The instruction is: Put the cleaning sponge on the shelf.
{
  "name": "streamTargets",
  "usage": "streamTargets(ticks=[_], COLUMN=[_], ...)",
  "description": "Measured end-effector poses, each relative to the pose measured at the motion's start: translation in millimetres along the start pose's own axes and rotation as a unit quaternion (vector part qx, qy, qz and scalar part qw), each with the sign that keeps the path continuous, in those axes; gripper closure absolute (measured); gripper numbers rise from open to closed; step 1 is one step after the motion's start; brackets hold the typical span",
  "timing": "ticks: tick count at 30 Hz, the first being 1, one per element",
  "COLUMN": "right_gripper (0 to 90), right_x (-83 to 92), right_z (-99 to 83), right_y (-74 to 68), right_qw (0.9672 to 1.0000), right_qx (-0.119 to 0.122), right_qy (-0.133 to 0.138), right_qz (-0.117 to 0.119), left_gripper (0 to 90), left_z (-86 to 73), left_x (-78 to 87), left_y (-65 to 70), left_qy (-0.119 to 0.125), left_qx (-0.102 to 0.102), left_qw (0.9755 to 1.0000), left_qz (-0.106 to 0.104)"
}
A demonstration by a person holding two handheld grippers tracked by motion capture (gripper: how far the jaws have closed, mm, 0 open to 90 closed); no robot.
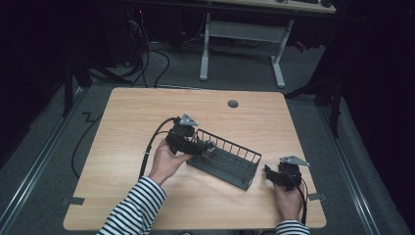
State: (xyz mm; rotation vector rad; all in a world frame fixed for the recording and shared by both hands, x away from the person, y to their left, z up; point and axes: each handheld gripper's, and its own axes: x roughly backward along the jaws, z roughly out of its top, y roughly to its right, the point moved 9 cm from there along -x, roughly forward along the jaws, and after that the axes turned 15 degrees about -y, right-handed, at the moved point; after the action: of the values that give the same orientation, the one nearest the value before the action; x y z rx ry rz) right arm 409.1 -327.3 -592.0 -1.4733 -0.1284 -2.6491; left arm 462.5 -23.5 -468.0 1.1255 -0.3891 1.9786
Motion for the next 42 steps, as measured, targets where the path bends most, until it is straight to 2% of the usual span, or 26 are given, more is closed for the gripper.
streamTargets(ticks=[18,23,30,34,39,42], right_gripper=[35.3,35.3,35.3,35.4,35.3,35.3], right_x=[-0.1,-0.1,-0.1,0.0,0.0,0.0], right_z=[0.1,0.1,0.1,0.0,0.0,0.0], right_y=[0.0,0.0,0.0,-0.1,-0.1,-0.1], right_qw=[1.0000,1.0000,1.0000,1.0000,1.0000,1.0000], right_qx=[0.000,0.000,0.000,0.000,0.000,0.000], right_qy=[0.000,0.000,0.000,0.000,0.000,0.000], right_qz=[0.000,0.000,0.000,0.000,0.001,0.001], left_gripper=[26.6,26.7,26.8,26.8,28.4,28.5], left_z=[-24.3,-31.1,-46.0,-57.9,-70.8,-77.7], left_x=[42.8,55.8,68.8,73.2,83.6,86.2], left_y=[-29.6,-34.4,-43.5,-51.1,-63.5,-69.2], left_qy=[0.036,0.044,0.053,0.055,0.078,0.080], left_qx=[0.042,0.045,0.061,0.073,0.091,0.100], left_qw=[0.9984,0.9979,0.9965,0.9954,0.9921,0.9910], left_qz=[0.007,0.014,0.022,0.029,0.038,0.041])
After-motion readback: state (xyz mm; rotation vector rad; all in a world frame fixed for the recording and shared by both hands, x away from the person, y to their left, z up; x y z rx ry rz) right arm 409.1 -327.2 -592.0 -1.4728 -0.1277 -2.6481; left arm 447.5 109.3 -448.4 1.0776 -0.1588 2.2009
